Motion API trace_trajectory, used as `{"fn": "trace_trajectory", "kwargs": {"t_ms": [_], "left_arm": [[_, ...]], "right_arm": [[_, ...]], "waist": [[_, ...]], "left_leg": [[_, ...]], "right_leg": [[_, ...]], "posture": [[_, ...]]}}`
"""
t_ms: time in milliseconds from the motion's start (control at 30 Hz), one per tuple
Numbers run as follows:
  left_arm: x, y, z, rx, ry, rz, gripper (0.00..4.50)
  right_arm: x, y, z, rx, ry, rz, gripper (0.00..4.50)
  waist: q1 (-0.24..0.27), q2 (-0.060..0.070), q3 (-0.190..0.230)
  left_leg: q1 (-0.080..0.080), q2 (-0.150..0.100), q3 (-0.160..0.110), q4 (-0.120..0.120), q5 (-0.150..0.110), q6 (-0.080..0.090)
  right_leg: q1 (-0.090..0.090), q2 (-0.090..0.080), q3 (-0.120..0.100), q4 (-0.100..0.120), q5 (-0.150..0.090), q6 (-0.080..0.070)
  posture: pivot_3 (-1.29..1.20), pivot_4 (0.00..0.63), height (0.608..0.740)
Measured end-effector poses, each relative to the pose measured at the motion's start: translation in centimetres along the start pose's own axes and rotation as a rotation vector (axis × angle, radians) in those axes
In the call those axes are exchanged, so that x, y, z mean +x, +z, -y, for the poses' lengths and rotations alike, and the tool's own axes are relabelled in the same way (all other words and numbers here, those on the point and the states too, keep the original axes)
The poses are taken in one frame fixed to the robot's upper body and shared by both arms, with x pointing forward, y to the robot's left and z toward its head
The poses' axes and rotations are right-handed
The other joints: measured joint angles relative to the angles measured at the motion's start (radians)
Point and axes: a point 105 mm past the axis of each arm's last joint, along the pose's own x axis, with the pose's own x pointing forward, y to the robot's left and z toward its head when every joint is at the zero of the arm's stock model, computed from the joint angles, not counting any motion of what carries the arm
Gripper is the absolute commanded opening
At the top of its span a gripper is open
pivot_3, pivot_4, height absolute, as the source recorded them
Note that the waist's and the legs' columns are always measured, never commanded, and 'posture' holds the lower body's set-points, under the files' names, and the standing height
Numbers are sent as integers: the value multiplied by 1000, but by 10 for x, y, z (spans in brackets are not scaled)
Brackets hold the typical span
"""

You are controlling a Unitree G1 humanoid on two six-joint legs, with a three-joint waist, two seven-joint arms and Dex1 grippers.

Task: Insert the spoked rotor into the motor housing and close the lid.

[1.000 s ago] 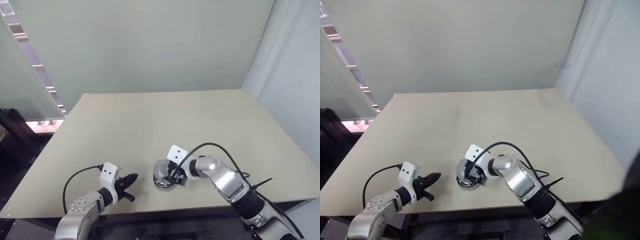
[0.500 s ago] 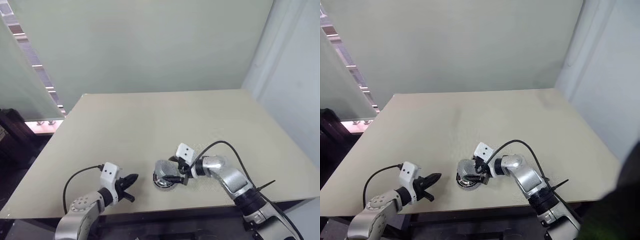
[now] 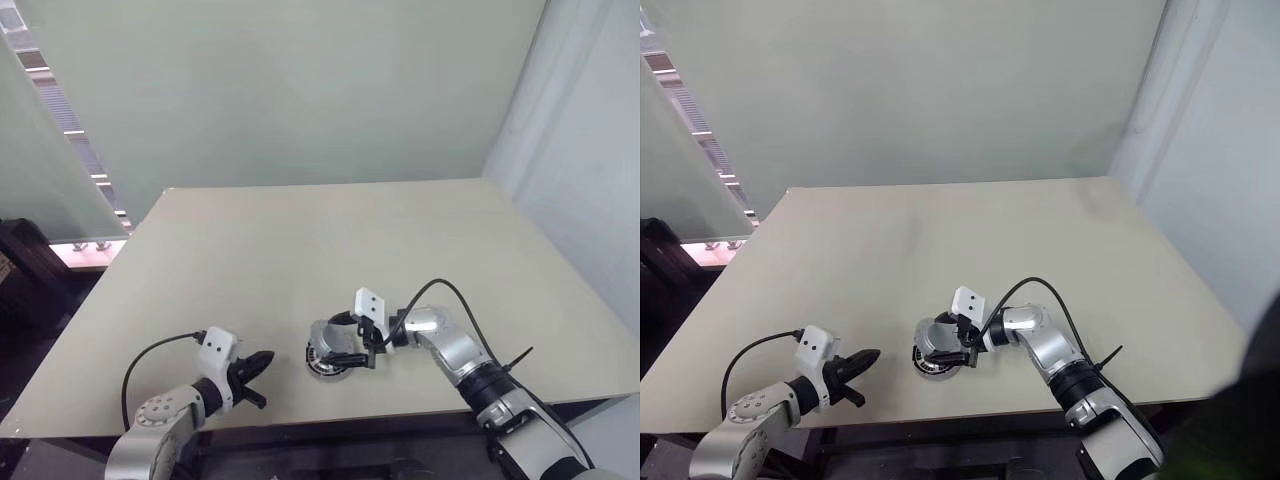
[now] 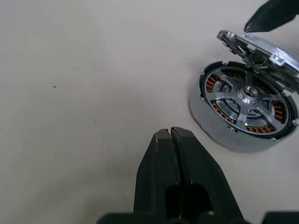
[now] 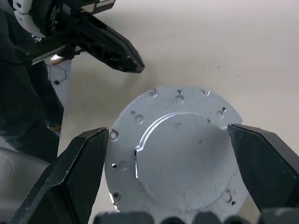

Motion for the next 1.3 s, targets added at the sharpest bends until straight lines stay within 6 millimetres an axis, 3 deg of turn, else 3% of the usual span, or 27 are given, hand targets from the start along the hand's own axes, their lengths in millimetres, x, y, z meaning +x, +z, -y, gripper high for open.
{"fn": "trace_trajectory", "kwargs": {"t_ms": [733,900,1300], "left_arm": [[-6,-3,3,14,-10,-17,0],[-6,-3,4,16,-16,-19,0],[0,0,14,41,-79,-23,0]], "right_arm": [[-2,-19,12,147,35,-8,4448],[3,-18,11,128,34,-4,3307],[9,-17,14,80,-24,-131,3274]], "waist": [[0,1,0],[0,1,0],[0,2,0]], "left_leg": [[2,0,0,0,0,0],[2,0,0,0,0,0],[4,1,0,2,0,0]], "right_leg": [[1,1,2,1,1,-1],[1,1,2,1,1,-1],[3,2,2,2,1,-2]], "posture": [[0,0,740],[0,0,740],[0,0,740]]}}
